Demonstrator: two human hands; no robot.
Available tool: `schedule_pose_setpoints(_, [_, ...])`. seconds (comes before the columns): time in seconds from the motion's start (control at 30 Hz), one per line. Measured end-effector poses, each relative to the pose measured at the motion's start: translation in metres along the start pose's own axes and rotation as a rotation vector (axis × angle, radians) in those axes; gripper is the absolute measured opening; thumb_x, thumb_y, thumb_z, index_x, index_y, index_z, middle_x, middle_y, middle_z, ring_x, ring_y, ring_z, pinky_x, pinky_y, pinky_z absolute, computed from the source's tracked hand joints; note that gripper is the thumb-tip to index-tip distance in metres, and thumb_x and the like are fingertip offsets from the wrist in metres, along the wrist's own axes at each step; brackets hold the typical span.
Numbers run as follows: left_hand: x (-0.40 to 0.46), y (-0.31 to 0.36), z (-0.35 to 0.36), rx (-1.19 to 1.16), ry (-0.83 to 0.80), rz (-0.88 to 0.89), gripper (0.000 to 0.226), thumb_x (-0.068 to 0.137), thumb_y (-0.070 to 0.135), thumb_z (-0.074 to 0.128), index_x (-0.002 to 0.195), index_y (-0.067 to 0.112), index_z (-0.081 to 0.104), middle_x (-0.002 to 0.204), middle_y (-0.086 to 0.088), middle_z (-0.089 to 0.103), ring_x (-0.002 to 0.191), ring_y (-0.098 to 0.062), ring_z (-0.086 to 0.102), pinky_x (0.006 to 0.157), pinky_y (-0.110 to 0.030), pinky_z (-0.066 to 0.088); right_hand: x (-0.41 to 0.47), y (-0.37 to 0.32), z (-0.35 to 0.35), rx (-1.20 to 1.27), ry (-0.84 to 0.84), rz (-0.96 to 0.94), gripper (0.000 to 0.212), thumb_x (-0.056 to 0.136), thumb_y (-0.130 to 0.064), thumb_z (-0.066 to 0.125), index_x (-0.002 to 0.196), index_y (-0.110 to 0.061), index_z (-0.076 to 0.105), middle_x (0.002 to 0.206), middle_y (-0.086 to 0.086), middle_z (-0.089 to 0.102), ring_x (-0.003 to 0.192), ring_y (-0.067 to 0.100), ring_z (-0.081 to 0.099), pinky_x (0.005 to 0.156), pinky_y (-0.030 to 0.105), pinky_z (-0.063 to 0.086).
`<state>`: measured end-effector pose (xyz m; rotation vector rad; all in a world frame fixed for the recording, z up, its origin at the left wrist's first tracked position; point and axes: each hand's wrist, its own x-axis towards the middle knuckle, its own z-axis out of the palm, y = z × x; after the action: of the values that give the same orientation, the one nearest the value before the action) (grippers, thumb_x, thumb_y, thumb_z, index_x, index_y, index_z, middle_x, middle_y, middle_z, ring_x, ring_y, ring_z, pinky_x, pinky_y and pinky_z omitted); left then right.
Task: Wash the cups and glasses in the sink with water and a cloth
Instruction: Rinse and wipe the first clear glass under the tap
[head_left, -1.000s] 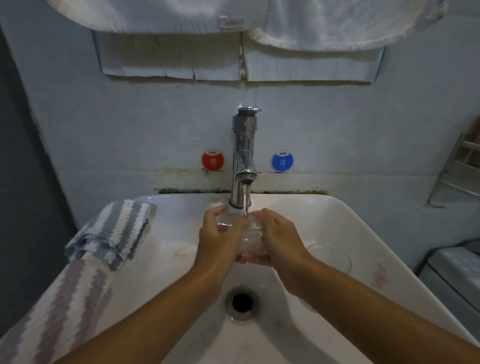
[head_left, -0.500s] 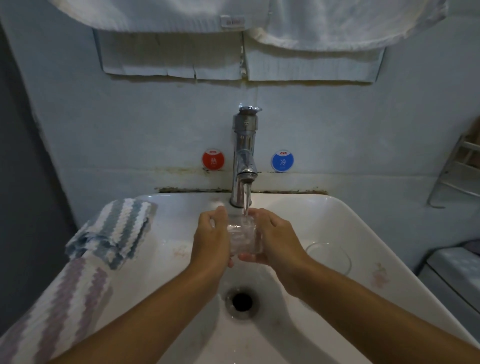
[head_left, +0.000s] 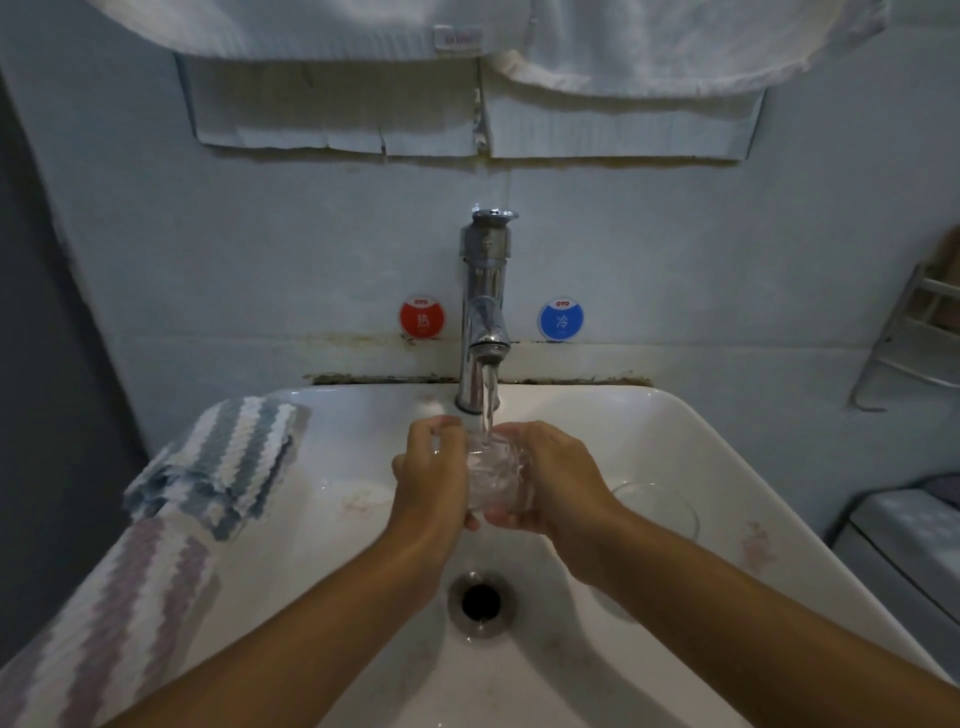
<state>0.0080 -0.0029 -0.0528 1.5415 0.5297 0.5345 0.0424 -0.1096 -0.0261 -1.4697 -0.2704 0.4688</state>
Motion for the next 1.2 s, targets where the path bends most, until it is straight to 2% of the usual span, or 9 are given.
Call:
schedule_pose_setpoints(0.23, [-0.01, 0.01, -0.004, -0.076, 0.052, 0.085, 0.024, 0.103, 0.038, 0.04, 0.125, 0.038, 0.05, 0.118, -0.006, 0.059, 0.088, -0.024, 0.067, 0.053, -0.027, 0.054, -0.003, -0.001, 0.004, -0.002, -0.094, -0.043, 0.021, 0.095, -0.028, 0.061, 0.116, -0.021, 0.06, 0.111, 0.007, 0.065, 0.085, 0.021, 0.07, 0.056, 0.024, 0.056])
schedule_pose_setpoints(0.37, [-0.011, 0.011, -0.005, -0.058, 0.049, 0.15, 0.038, 0.093, 0.049, 0.055, 0.129, 0.044, 0.047, 0.125, -0.007, 0.054, 0.097, -0.025, 0.066, 0.051, -0.022, 0.053, -0.002, -0.004, 0.004, -0.016, -0.006, -0.066, 0.024, 0.104, -0.033, 0.044, 0.111, -0.02, 0.063, 0.1, 0.006, 0.07, 0.079, 0.02, 0.072, 0.056, 0.024, 0.056])
schedule_pose_setpoints(0.5, [-0.018, 0.007, 0.003, 0.062, -0.106, 0.173, 0.058, 0.085, 0.045, 0.068, 0.135, 0.042, 0.039, 0.129, 0.0, 0.052, 0.108, -0.02, 0.061, 0.068, -0.024, 0.058, -0.002, -0.005, -0.003, -0.096, 0.036, -0.033, 0.036, 0.107, -0.036, 0.031, 0.106, -0.016, 0.061, 0.093, 0.004, 0.07, 0.079, 0.019, 0.07, 0.053, 0.023, 0.056])
schedule_pose_setpoints(0.6, [-0.015, 0.004, 0.006, 0.048, -0.098, 0.108, 0.033, 0.098, 0.041, 0.051, 0.129, 0.041, 0.041, 0.128, -0.007, 0.052, 0.104, -0.025, 0.062, 0.049, -0.011, 0.049, -0.002, -0.002, -0.003, -0.127, 0.003, 0.007, 0.033, 0.102, -0.044, 0.042, 0.114, -0.019, 0.059, 0.107, 0.007, 0.068, 0.089, 0.022, 0.069, 0.055, 0.023, 0.055])
schedule_pose_setpoints(0.67, [-0.011, 0.004, 0.003, 0.054, -0.068, 0.076, 0.022, 0.103, 0.043, 0.038, 0.123, 0.038, 0.045, 0.121, -0.011, 0.056, 0.093, -0.027, 0.062, 0.044, -0.012, 0.043, -0.002, 0.001, -0.001, -0.142, -0.04, -0.007, 0.035, 0.096, -0.047, 0.054, 0.12, -0.022, 0.057, 0.108, 0.003, 0.066, 0.09, 0.02, 0.069, 0.057, 0.022, 0.055])
schedule_pose_setpoints(0.83, [-0.001, -0.002, -0.008, -0.016, -0.013, -0.032, 0.04, 0.104, 0.051, 0.029, 0.121, 0.02, 0.047, 0.094, -0.014, 0.066, 0.056, -0.015, 0.054, 0.039, -0.021, 0.039, -0.001, 0.008, 0.003, -0.161, -0.075, -0.105, 0.025, 0.097, -0.037, 0.057, 0.122, -0.03, 0.057, 0.103, -0.001, 0.067, 0.081, 0.018, 0.071, 0.067, 0.028, 0.061])
schedule_pose_setpoints(0.93, [-0.001, -0.001, -0.008, -0.028, -0.016, -0.077, 0.047, 0.096, 0.054, 0.048, 0.125, 0.016, 0.046, 0.099, -0.016, 0.067, 0.055, -0.016, 0.056, 0.039, -0.023, 0.04, 0.002, 0.008, 0.002, -0.173, -0.053, -0.116, 0.023, 0.104, -0.037, 0.045, 0.118, -0.029, 0.061, 0.101, 0.004, 0.07, 0.076, 0.02, 0.071, 0.059, 0.026, 0.059])
schedule_pose_setpoints(1.03, [-0.007, 0.0, -0.004, 0.007, -0.038, -0.08, 0.061, 0.087, 0.048, 0.066, 0.136, 0.033, 0.032, 0.117, -0.016, 0.06, 0.07, -0.019, 0.059, 0.04, -0.019, 0.042, 0.004, 0.008, -0.001, -0.233, -0.021, -0.131, 0.029, 0.107, -0.032, 0.037, 0.119, -0.024, 0.062, 0.102, 0.006, 0.069, 0.079, 0.021, 0.07, 0.055, 0.019, 0.053])
schedule_pose_setpoints(1.2, [-0.007, 0.002, -0.003, 0.018, -0.03, -0.025, 0.026, 0.103, 0.044, 0.04, 0.126, 0.033, 0.043, 0.106, -0.015, 0.065, 0.061, -0.016, 0.055, 0.039, -0.02, 0.04, 0.003, 0.007, -0.001, -0.23, -0.03, -0.135, 0.023, 0.102, -0.041, 0.045, 0.115, -0.026, 0.059, 0.102, 0.002, 0.067, 0.082, 0.02, 0.07, 0.058, 0.021, 0.055])
